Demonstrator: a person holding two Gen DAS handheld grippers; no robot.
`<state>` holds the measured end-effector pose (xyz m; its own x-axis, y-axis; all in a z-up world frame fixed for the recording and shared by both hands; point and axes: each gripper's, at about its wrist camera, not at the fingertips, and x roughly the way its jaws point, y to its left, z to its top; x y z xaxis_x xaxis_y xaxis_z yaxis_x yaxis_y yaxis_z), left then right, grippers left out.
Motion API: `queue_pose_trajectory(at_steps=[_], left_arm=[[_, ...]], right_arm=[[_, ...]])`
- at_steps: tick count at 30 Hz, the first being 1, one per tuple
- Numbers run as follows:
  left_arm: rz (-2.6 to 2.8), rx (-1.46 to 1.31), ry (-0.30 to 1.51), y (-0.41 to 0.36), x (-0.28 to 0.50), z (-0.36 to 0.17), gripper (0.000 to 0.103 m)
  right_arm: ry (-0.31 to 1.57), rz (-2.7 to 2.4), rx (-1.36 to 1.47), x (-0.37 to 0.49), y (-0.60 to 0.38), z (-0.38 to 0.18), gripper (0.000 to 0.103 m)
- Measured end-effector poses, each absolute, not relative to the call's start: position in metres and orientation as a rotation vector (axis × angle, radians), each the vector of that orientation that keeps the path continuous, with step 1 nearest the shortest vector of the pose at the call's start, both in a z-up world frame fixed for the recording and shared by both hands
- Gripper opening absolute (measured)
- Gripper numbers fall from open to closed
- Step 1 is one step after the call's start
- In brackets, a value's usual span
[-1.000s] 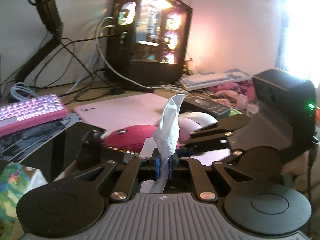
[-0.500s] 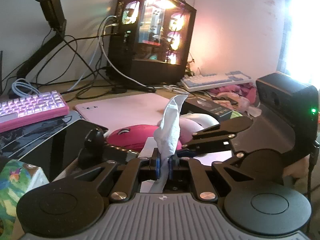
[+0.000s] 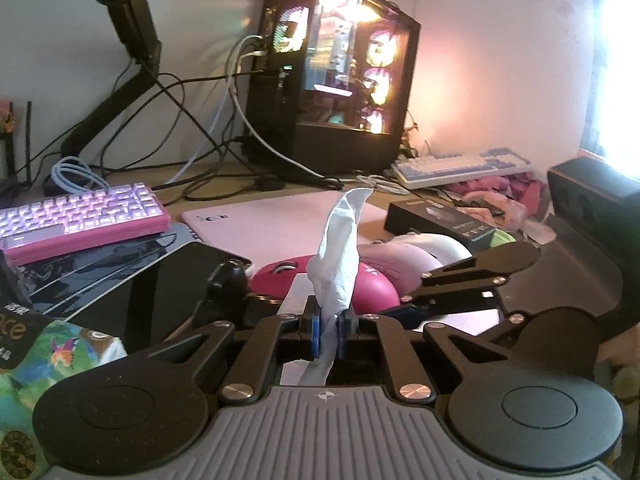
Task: Clean container
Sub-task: 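Keep rubbing the tissue over the black device with the left gripper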
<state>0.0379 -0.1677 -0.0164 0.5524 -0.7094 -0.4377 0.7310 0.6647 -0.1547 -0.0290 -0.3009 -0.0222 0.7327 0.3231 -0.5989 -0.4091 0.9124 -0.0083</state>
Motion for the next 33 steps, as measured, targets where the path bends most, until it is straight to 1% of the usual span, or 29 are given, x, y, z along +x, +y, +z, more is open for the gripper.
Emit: queue_pose_trajectory(at_steps=[16,33], left_arm=[[-0.976,0.067,0.487,-0.177,0.025,-0.018,0.012],[-0.835,0.022,0.503,-0.167,0.040,-0.018,0.012]], right_arm=[[0.631,0.404,-0.143,-0.029,-0.300,-0.022,0.039],[0.630,0.404,-0.144,-0.028,-0.302,-0.022,0.039]])
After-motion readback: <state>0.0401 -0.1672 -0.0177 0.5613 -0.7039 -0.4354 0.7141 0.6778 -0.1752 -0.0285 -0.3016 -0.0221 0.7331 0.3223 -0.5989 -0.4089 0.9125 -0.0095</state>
